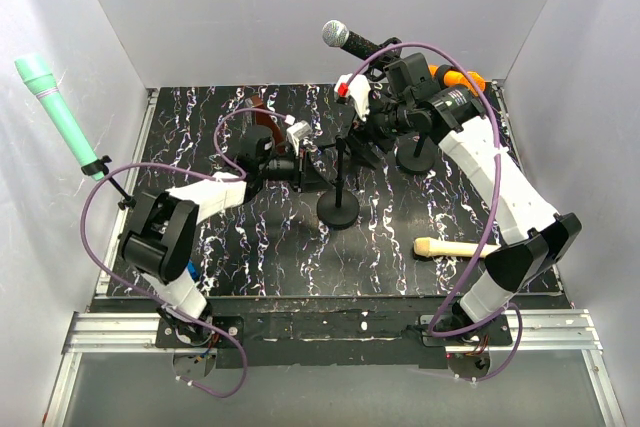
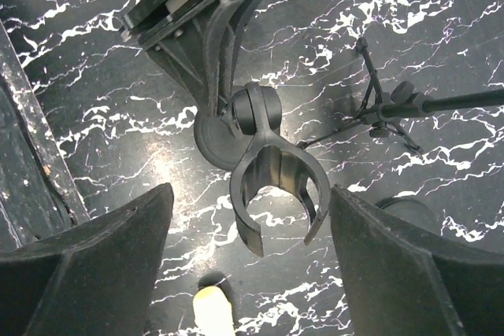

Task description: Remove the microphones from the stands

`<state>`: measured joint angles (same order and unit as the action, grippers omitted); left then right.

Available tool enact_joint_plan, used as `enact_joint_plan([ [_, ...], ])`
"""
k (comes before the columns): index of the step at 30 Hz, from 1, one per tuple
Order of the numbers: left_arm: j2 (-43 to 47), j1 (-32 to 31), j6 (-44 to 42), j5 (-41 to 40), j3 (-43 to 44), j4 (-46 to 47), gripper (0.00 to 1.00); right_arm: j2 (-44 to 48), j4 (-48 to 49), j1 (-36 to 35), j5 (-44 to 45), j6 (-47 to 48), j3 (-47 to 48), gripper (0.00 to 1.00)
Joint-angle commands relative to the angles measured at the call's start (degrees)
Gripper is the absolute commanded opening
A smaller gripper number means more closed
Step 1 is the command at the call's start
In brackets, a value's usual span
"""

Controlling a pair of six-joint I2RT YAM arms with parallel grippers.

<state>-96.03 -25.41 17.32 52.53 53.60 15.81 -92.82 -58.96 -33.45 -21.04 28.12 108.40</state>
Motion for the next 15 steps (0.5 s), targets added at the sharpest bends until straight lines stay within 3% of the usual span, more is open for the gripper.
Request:
enact_joint_plan([
  [1, -4.25, 2.46, 8.42, 8.1, 3.6, -6.31, 0.0, -0.69, -2.9, 0.14, -2.16, 3.43, 4.35, 0.83],
  [3, -5.65, 2.99, 8.35, 9.95, 5.88, -9.99, 0.0, -1.49, -5.37, 0.14, -3.04, 4.31, 5.33, 0.78],
  [5, -7.49, 3.17, 5.11, 9.7, 10.44, -21.02, 0.0, -0.88, -5.21, 0.14, -3.66, 4.75, 4.55, 0.74],
  [10, -25.22, 3.26, -12.29, 13.82, 33.19, -67.95, 0.0, -0.52, -3.36, -0.03, -4.1, 2.56, 4.27, 0.61],
  [12, -25.45, 3.87, -11.18, 13.92, 32.1, -68.56, 0.18, -0.44, -2.48, -0.03, -3.57, 2.03, 4.63, 0.58],
  [13, -23.61, 3.96, -11.52, 10.95, 31.65, -68.2, 0.34, 0.26, -1.43, -0.12, -3.22, 2.03, 4.37, 0.58],
  [15, -22.01, 3.79, -18.95, 4.71, 33.13, -72.91, 0.46, 1.23, 0.68, -0.03, -2.78, 2.03, 3.75, 0.58],
])
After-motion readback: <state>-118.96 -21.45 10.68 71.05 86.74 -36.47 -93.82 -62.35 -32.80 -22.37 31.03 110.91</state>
